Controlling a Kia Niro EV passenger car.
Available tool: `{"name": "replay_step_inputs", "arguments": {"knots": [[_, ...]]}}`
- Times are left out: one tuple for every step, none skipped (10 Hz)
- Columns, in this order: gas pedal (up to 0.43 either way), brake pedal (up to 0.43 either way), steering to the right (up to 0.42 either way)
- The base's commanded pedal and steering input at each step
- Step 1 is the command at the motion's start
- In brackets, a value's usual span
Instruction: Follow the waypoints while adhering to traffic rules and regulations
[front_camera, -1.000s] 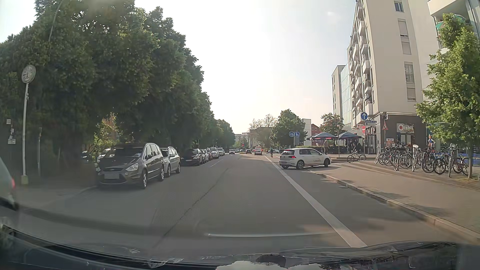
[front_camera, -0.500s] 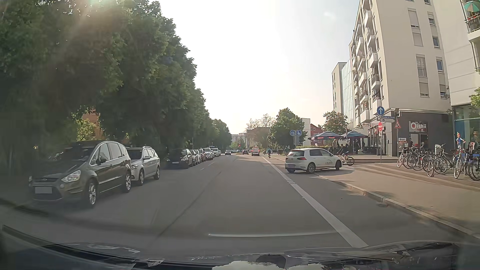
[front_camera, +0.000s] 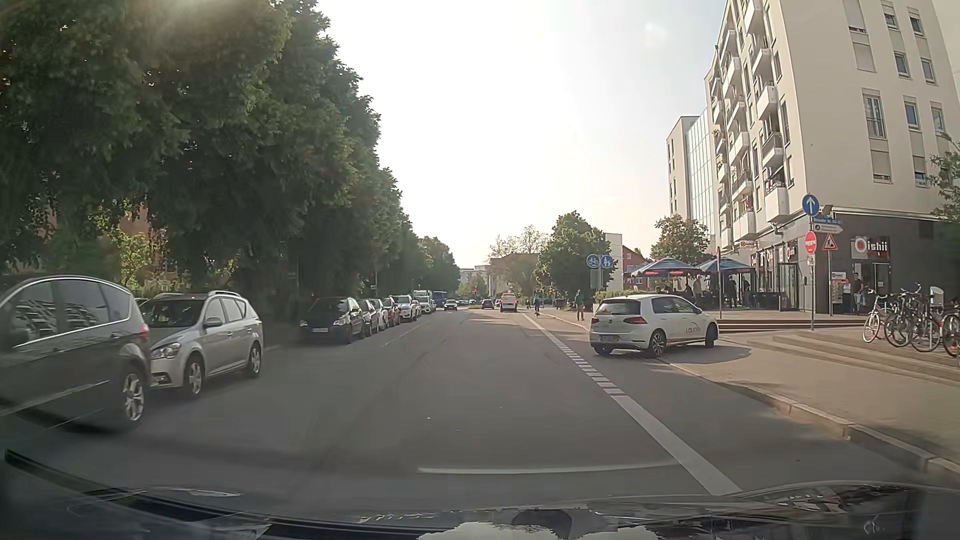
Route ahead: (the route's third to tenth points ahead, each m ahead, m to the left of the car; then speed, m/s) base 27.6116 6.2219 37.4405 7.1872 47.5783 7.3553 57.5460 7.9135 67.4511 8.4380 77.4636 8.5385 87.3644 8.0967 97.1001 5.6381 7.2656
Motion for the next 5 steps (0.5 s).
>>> {"name": "replay_step_inputs", "arguments": {"knots": [[0.000, 0.000, 0.003], [0.000, 0.000, 0.002], [0.000, 0.000, 0.002], [0.000, 0.000, 0.002], [0.000, 0.000, 0.002]]}}
